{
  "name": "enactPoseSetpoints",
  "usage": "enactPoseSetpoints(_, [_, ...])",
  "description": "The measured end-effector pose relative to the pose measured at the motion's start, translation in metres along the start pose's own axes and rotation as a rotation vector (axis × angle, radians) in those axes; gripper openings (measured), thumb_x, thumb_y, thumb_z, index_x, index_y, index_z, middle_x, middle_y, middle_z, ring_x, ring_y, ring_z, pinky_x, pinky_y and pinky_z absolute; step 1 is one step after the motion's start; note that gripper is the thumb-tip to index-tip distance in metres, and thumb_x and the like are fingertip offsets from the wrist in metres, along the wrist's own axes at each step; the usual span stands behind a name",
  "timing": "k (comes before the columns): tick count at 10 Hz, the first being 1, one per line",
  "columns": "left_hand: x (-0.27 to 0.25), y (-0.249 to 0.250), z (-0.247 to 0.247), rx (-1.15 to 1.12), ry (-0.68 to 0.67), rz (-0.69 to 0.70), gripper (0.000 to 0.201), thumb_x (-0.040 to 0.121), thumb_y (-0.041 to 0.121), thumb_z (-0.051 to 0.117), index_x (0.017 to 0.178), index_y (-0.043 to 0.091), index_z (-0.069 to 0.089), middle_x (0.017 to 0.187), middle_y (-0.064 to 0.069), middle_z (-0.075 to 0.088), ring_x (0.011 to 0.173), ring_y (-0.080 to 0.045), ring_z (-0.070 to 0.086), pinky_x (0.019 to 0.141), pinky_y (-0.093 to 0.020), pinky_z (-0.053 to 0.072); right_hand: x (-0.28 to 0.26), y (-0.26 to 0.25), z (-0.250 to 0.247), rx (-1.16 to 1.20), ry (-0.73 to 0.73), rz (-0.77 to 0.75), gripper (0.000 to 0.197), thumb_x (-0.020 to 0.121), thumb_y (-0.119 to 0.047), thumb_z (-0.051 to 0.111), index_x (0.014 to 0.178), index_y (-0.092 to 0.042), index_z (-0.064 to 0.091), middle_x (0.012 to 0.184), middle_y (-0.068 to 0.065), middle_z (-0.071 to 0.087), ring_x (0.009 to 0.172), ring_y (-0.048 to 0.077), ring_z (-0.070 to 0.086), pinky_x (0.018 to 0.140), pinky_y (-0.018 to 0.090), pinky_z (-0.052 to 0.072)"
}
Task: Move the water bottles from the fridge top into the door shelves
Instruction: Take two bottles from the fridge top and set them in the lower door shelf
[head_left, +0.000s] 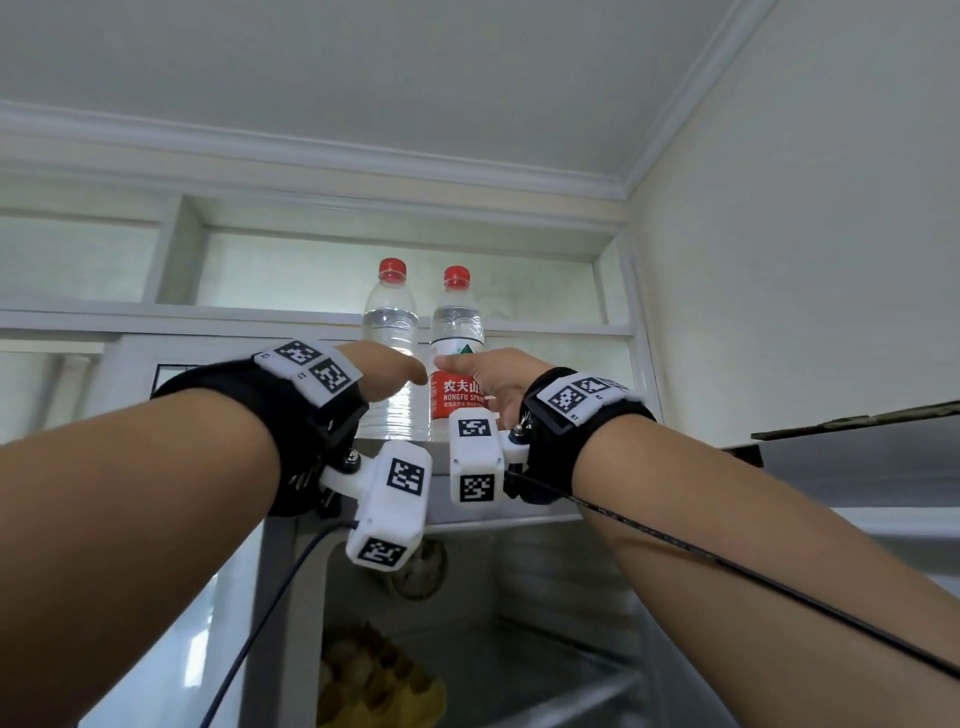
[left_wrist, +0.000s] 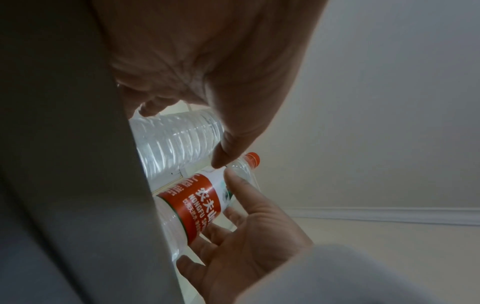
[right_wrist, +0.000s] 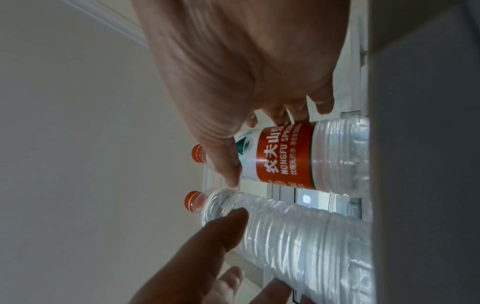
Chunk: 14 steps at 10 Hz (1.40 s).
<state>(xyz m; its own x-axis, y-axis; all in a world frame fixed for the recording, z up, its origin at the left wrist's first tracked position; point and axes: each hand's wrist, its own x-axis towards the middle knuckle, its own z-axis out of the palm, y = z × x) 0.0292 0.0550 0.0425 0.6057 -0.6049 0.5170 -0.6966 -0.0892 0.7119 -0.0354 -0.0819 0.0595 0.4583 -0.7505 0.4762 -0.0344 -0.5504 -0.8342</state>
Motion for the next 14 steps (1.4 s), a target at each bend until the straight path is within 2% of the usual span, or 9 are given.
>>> enactPoseSetpoints(3, [0.021,-0.008,0.004,0.083,0.004,0.026,0.055,0.093,0.034,0.058,0.132,-0.004,0.049,0.138,-0.021,0.053,0.125,-0.036,0.053,0.101,-0.041,0.045,-0.005,0.003,0.003,-0.052,-0.001,-0.063,0.068,0.065,-0.046,0.073,0.118,-0.006,0.057,0.114,0.014,0.069,0.104,0.029,0.066,0.096,0.045,0.051])
enactPoseSetpoints(4, [0.032,-0.015,0.004,0.026,0.005,0.097,0.063,0.092,0.040,0.057,0.133,-0.007,0.048,0.130,-0.024,0.057,0.108,-0.032,0.053,0.104,-0.043,0.042,-0.006,0.005,0.003,-0.061,0.015,-0.083,0.070,0.064,-0.053,0.071,0.115,-0.006,0.058,0.113,0.014,0.069,0.102,0.029,0.066,0.094,0.045,0.052])
enactPoseSetpoints(5, [0.039,-0.018,0.005,-0.054,-0.005,0.112,0.060,0.090,0.044,0.059,0.124,-0.005,0.053,0.085,-0.010,0.052,0.093,-0.028,0.048,0.101,-0.044,0.044,-0.012,0.003,0.002,0.026,0.039,-0.111,0.075,0.063,-0.054,0.071,0.118,-0.006,0.057,0.111,0.013,0.070,0.100,0.028,0.067,0.094,0.044,0.052])
enactPoseSetpoints(6, [0.037,-0.019,0.003,-0.101,0.061,0.128,0.053,0.080,0.048,0.069,0.101,0.000,0.059,0.101,-0.015,0.063,0.088,-0.029,0.063,0.094,-0.046,0.050,-0.021,0.002,0.003,0.098,0.071,-0.165,0.085,0.067,-0.046,0.074,0.134,-0.007,0.038,0.122,0.011,0.063,0.105,0.027,0.063,0.093,0.044,0.050])
enactPoseSetpoints(7, [0.047,-0.025,0.005,-0.181,0.088,0.276,0.086,0.052,0.065,0.078,0.120,0.016,0.059,0.108,-0.008,0.071,0.099,-0.031,0.069,0.087,-0.049,0.056,-0.034,0.003,0.003,0.148,0.076,-0.310,0.088,0.068,-0.028,0.077,0.140,-0.019,0.027,0.130,0.009,0.055,0.112,0.026,0.057,0.098,0.047,0.047])
enactPoseSetpoints(8, [0.049,-0.033,0.005,-0.251,0.164,0.392,0.094,0.048,0.068,0.079,0.127,0.025,0.051,0.112,-0.001,0.070,0.100,-0.023,0.067,0.089,-0.048,0.055,-0.054,0.004,-0.001,0.183,0.077,-0.418,0.085,0.069,-0.017,0.077,0.138,-0.020,0.026,0.128,0.008,0.055,0.112,0.024,0.056,0.097,0.041,0.047])
enactPoseSetpoints(11, [-0.040,-0.001,0.012,-0.507,0.152,0.713,0.086,0.072,0.050,0.075,0.139,0.021,0.029,0.120,0.007,0.063,0.108,-0.009,0.064,0.098,-0.037,0.051,-0.123,-0.008,-0.040,0.267,0.139,-0.450,0.074,0.069,-0.025,0.077,0.130,-0.009,0.038,0.120,0.016,0.062,0.101,0.031,0.066,0.086,0.052,0.055])
enactPoseSetpoints(13, [-0.098,-0.014,0.060,-0.703,0.032,0.689,0.073,0.079,0.044,0.072,0.137,0.023,0.033,0.116,0.013,0.063,0.103,0.000,0.062,0.091,-0.025,0.052,-0.198,0.033,-0.067,0.237,0.202,-0.453,0.067,0.075,-0.016,0.073,0.131,-0.010,0.037,0.120,0.017,0.061,0.102,0.031,0.066,0.087,0.048,0.056])
enactPoseSetpoints(14, [-0.128,-0.031,0.088,-0.794,-0.072,0.653,0.082,0.074,0.048,0.073,0.140,0.021,0.031,0.127,0.008,0.061,0.114,-0.008,0.061,0.100,-0.035,0.050,-0.237,0.060,-0.078,0.189,0.245,-0.402,0.071,0.073,-0.017,0.073,0.133,-0.010,0.036,0.122,0.017,0.061,0.103,0.031,0.066,0.088,0.049,0.055])
